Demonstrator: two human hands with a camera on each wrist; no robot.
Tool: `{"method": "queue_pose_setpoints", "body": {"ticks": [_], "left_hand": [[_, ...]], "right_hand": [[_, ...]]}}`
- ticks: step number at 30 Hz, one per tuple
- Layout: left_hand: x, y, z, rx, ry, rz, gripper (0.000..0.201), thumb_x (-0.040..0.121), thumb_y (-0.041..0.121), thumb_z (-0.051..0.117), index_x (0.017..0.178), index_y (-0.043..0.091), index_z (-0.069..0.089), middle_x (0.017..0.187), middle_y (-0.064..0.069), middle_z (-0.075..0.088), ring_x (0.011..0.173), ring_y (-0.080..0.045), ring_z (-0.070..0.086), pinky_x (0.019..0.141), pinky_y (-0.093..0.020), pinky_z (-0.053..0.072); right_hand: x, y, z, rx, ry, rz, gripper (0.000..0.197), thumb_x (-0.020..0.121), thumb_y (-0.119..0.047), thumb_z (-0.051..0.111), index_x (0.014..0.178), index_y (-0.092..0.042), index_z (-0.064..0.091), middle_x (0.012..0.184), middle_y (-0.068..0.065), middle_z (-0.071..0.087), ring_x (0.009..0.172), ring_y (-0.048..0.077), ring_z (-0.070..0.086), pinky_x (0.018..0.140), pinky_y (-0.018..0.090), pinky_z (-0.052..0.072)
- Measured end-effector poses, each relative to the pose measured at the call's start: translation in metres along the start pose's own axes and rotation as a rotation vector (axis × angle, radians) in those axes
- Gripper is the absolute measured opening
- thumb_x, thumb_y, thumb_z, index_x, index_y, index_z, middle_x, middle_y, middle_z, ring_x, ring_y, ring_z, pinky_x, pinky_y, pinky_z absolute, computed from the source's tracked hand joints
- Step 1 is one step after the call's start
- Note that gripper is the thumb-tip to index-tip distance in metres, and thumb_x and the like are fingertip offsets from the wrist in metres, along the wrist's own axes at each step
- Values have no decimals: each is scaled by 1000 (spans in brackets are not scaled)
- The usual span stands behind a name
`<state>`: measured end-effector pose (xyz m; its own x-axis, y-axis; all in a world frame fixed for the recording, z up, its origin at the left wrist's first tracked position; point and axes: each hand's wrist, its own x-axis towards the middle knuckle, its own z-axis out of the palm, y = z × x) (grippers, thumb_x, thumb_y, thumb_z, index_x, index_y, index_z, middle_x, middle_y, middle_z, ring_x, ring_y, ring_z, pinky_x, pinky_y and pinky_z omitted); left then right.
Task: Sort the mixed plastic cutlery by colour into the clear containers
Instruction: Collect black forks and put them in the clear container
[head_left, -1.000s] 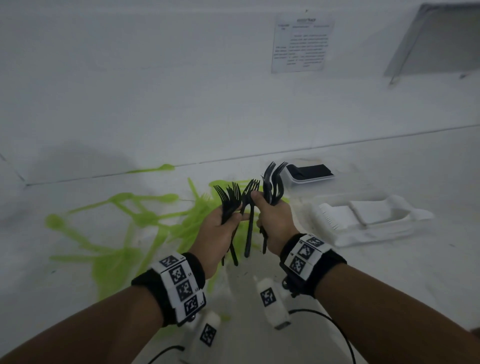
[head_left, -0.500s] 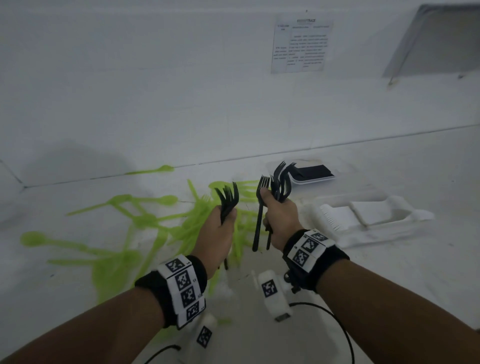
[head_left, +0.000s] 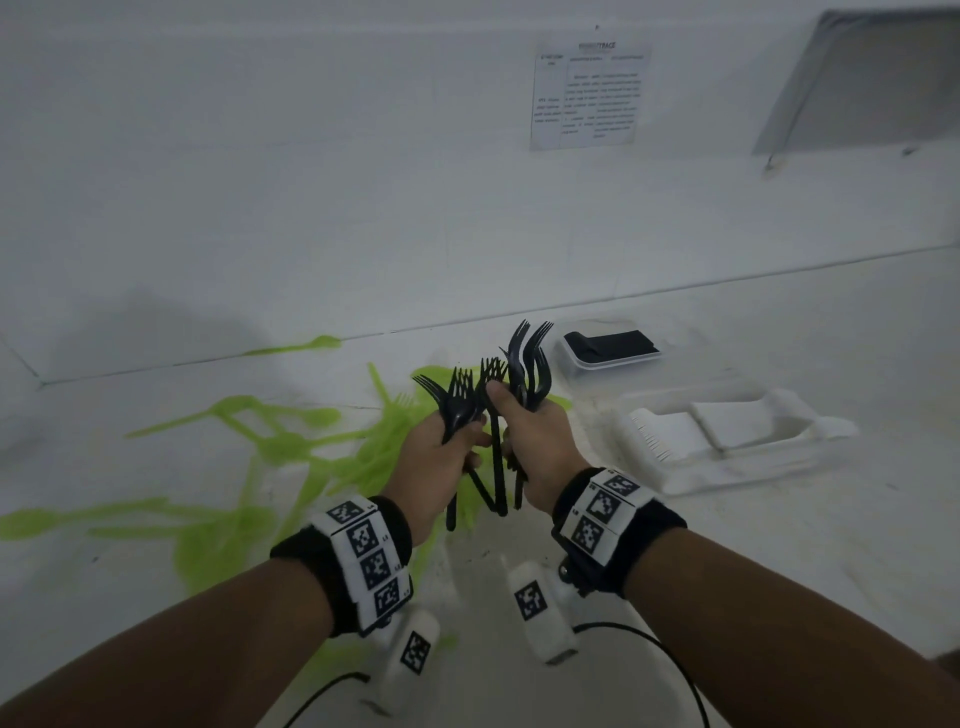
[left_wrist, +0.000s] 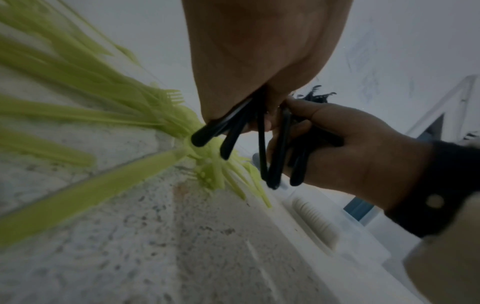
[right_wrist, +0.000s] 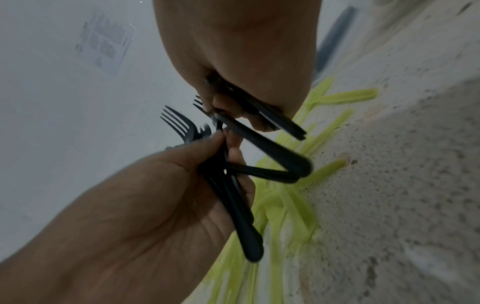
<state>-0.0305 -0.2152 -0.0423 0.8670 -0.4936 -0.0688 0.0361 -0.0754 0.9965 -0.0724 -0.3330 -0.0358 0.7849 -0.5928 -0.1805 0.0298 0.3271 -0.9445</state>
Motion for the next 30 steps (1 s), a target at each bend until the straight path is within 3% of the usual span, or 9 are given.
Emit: {"method": "queue_pose_setpoints", "body": {"ticks": [3,7,9,12,14,18,23,26,30], "left_hand": [[-3,1,7,-17,-31,-1,21,106,14,51,115,19,70,95,-2,74,74,-13,66,67,-22,53],[0,-5,4,-4,76,-48,17,104,26,57,106,16,71,98,-4,76,91,-17,73,81,-34,59],[4,-5,-2,-26,123,-93,18,105,28,56,107,14,67,91,-4,73,81,-19,71,74,-33,57],[6,-1,-7,16,98,-96,22,107,25,51,114,8,63,73,-2,56,58,-16,53,59,-29,44],[7,0,-5,39,52,-97,22,107,22,47,120,10,59,74,-1,52,60,-15,46,60,-28,40],[7,4,-2,0,4,-113,15,107,20,46,120,17,52,82,-3,64,65,-16,55,64,-29,45],[11,4,-5,-33,-1,-112,18,102,27,61,116,16,66,97,-7,73,76,-15,58,76,-31,50],[12,3,-8,-16,2,-96,14,99,27,67,108,18,74,85,7,65,76,-10,57,74,-26,48],[16,0,-11,52,67,-62,14,99,22,67,96,12,76,74,4,57,70,-13,52,68,-27,45]], "right_hand": [[-3,1,2,91,-63,32,17,101,-21,63,96,-8,73,84,5,78,66,17,71,54,31,55],[6,2,-5,42,47,56,16,100,-27,66,99,-12,72,94,5,75,50,6,60,50,26,48],[14,1,-11,-13,110,42,16,99,-31,66,95,-16,71,96,3,75,46,8,47,51,26,39],[18,0,-15,-27,82,58,16,101,-28,63,93,-17,72,98,4,76,48,12,37,51,26,35],[16,0,-13,-35,36,76,16,101,-25,62,94,-16,73,95,5,76,46,12,37,50,27,36],[13,-2,-8,-16,-23,79,17,101,-24,63,99,-12,75,86,1,75,49,12,51,50,26,44],[13,-3,-8,-28,-40,71,21,100,-26,65,103,-8,74,68,-3,66,48,8,56,50,25,45],[13,0,-8,-17,-49,72,22,101,-26,64,106,-7,74,63,-5,65,45,6,55,49,24,44],[14,2,-4,-24,-41,39,21,101,-25,64,105,-7,74,62,-9,66,46,4,55,53,24,44]]}}
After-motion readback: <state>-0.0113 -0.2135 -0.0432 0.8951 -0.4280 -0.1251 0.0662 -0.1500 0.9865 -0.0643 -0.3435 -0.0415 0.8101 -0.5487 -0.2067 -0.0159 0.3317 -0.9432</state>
